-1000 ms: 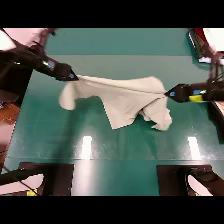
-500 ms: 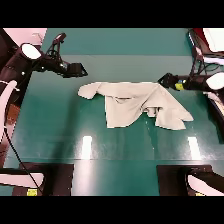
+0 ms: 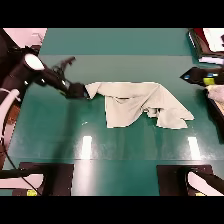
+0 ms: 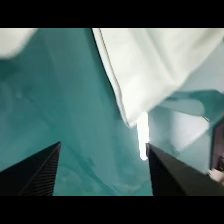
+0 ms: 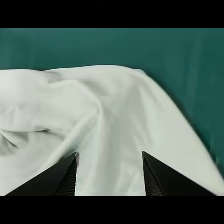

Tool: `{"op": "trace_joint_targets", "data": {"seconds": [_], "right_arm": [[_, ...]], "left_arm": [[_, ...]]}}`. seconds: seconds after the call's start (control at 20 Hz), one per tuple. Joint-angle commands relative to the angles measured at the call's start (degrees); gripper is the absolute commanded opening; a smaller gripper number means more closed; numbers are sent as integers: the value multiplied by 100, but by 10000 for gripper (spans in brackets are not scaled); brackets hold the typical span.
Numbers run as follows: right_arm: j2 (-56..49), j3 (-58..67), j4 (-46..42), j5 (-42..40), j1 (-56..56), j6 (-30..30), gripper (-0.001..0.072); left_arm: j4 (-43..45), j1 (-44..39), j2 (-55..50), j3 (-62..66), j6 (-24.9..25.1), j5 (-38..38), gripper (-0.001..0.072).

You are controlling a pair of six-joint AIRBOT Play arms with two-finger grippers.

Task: Fold the shirts.

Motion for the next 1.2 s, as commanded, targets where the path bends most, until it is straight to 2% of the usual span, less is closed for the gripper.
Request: {"op": "trace_joint_targets", "data": {"seconds": [0.0, 0.25, 0.6, 0.85, 0.9, 0.95, 1.0, 1.05, 1.1, 1.15], "right_arm": [[444, 35, 13, 308, -503, -98, 448], [769, 35, 15, 339, -623, -98, 448], [883, 35, 20, 610, -619, -94, 448], [885, 35, 50, 763, -621, -96, 448], [885, 35, 48, 774, -619, -96, 448], [885, 35, 48, 778, -621, -96, 448], [885, 35, 33, 776, -621, -96, 447], [885, 35, -24, 776, -621, -98, 448], [883, 35, -120, 776, -621, -98, 448], [883, 35, -291, 785, -621, -98, 448]], "left_arm": [[-590, -549, 264, -1526, 140, 866, 620], [-1156, -1517, 267, -2315, 229, 2120, 620], [-1377, -2052, 155, -2315, 68, 2736, 620], [-2151, -2199, -114, -2291, 70, 3268, 616], [-2201, -2201, -114, -2256, 72, 3348, 450], [-2190, -2199, -114, -2216, 92, 3366, 249], [-2188, -2199, -109, -2188, 90, 3394, 160], [-2168, -2181, -107, -2164, 90, 3386, 112], [-2164, -2146, -94, -2140, 92, 3364, 113], [-2116, -2076, -35, -2116, 94, 3335, 21]]}}
